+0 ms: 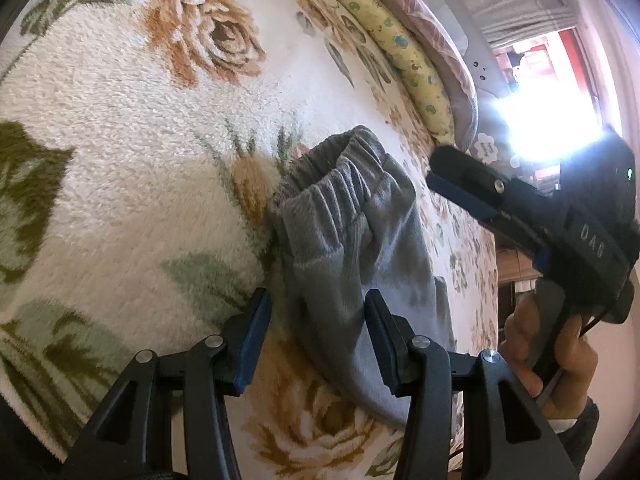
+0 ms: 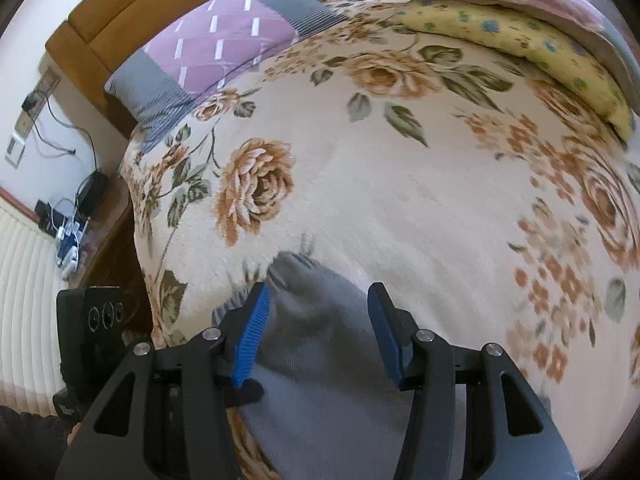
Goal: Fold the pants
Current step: 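Grasp the cuff end with the left gripper while the right gripper grasps beside it, then lift the held cuff end with both grippers and fold it over the pants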
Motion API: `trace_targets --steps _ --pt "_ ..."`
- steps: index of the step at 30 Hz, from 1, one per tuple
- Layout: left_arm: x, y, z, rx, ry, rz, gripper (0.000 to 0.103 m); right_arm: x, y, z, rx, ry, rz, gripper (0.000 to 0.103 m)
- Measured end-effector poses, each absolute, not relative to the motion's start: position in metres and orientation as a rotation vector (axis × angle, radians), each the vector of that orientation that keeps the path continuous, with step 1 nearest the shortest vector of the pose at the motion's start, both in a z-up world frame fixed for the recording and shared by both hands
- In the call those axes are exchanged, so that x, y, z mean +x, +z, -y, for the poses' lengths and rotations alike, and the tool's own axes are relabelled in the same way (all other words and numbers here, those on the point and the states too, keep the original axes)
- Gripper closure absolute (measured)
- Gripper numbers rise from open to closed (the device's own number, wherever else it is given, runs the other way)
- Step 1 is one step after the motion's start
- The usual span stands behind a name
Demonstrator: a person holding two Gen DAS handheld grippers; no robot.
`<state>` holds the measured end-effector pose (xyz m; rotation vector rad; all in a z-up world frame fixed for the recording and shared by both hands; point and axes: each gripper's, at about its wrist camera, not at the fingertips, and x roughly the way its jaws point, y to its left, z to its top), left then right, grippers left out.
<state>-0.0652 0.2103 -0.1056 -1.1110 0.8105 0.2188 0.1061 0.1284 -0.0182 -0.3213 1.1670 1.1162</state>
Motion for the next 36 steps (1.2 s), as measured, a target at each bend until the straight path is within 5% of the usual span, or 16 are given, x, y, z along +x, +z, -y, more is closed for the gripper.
trace_targets --steps 12,15,18,21,36 --pt "-0.050 -0.110 -0.207 -1.127 0.256 -0.795 0.049 0.104 -0.050 -0.176 -0.446 1.147 -1.202 0.050" --pt "-0.047 -0.109 -0.207 -1.108 0.248 -0.789 0.053 0.106 -0.058 -0.177 -0.446 1.157 -1.213 0.058" --pt "-0.041 -0.109 -0.208 -1.092 0.218 -0.787 0.076 0.105 -0.053 -0.171 -0.433 1.163 -1.194 0.067" --pt "-0.037 -0.103 -0.206 -1.077 0.193 -0.774 0.085 0.103 -0.041 -0.158 -0.391 1.167 -1.167 0.071" --pt "-0.030 -0.025 -0.155 -0.870 0.096 -0.695 0.087 0.104 0.036 -0.053 -0.089 1.125 -1.024 0.074"
